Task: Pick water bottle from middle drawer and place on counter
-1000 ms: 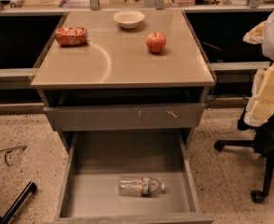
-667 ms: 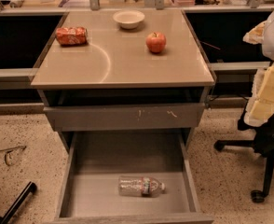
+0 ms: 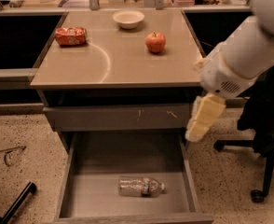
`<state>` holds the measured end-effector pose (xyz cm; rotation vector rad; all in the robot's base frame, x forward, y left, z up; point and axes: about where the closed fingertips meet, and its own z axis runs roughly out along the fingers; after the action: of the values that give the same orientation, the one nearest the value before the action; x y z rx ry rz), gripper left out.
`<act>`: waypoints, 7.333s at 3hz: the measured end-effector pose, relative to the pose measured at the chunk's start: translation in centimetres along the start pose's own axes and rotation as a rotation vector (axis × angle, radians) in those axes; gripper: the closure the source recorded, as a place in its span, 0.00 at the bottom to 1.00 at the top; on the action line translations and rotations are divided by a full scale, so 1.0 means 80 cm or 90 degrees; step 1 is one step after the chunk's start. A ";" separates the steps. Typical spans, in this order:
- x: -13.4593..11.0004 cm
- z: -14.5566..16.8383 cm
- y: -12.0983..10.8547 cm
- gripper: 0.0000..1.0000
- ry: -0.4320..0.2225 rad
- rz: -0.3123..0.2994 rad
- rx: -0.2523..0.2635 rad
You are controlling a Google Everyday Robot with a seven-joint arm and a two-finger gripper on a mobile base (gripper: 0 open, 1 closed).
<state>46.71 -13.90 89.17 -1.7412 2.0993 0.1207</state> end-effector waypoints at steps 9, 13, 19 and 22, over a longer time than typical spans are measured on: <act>0.059 0.490 0.133 0.00 -0.170 0.093 -0.104; 0.054 0.617 0.060 0.00 -0.182 0.115 -0.016; 0.106 0.664 0.094 0.65 -0.220 0.173 -0.061; 0.006 0.514 0.102 1.00 -0.228 0.092 0.041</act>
Offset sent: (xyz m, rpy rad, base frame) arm 0.0121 0.0132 -0.0124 0.0253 -0.0347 -0.0007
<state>49.28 0.60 49.92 -1.4081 1.9372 0.3734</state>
